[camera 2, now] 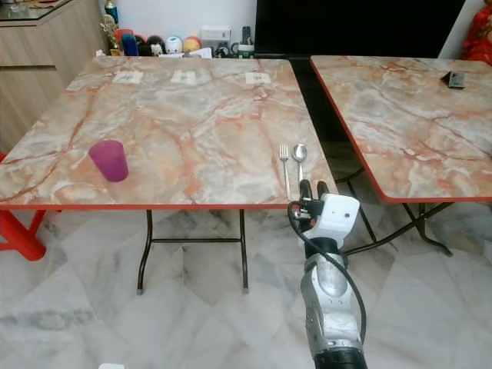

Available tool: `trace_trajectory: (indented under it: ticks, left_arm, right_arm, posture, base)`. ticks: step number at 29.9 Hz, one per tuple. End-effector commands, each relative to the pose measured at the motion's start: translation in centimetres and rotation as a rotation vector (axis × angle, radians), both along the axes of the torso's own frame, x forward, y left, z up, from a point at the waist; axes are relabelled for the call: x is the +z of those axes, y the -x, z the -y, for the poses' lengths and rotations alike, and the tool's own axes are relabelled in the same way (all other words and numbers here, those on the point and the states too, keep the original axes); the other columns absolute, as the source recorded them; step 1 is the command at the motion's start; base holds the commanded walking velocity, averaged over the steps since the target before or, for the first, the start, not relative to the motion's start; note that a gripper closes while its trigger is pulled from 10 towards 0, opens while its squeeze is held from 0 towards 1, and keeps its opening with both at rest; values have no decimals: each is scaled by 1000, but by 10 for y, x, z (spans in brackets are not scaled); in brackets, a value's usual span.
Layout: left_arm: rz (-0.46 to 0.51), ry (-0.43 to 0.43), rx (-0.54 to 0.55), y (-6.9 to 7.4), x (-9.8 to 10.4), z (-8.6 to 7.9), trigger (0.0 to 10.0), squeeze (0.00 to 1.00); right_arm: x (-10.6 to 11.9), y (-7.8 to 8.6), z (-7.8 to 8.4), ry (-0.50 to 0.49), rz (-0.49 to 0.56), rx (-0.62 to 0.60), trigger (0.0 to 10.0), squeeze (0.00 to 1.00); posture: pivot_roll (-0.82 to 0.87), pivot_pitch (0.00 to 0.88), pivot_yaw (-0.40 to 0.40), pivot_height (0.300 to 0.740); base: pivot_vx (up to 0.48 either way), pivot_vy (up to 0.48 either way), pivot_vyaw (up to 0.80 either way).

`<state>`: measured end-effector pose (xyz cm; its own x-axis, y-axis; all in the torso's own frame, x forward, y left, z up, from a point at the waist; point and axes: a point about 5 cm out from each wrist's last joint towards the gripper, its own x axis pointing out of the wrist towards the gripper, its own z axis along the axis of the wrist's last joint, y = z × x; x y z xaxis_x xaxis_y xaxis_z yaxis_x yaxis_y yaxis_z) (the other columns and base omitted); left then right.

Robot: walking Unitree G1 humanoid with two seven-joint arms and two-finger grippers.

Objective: Setting the table

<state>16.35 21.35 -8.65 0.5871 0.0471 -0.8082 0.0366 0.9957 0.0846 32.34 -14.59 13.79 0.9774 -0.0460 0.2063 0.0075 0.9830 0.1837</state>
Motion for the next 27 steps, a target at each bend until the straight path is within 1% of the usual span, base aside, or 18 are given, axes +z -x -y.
trace_trajectory:
  ticks: [1, 11, 21, 27]
  left_arm:
    - [-23, 6, 2, 5, -3, 2, 10000, 0]
    - [-20, 11, 5, 4, -2, 3, 10000, 0]
    - [-19, 11, 11, 4, -2, 2, 10000, 0]
    - [-21, 12, 12, 4, -2, 1, 10000, 0]
  right_arm:
    - [-3, 1, 0, 2, -7, 0, 10000, 0]
    - [-2, 1, -1, 36, 0, 13, 10000, 0]
    - [-3, 0, -3, 21, -5, 27, 10000, 0]
    - [-2, -1, -6, 55, -8, 66, 10000, 0]
  posture:
    - [28, 99, -31, 740]
    - [28, 105, -32, 740]
    - [32, 112, -33, 740]
    - [30, 116, -33, 740]
  base:
    - [285, 0, 0]
    - [304, 0, 0]
    - [321, 0, 0]
    - [325, 0, 0]
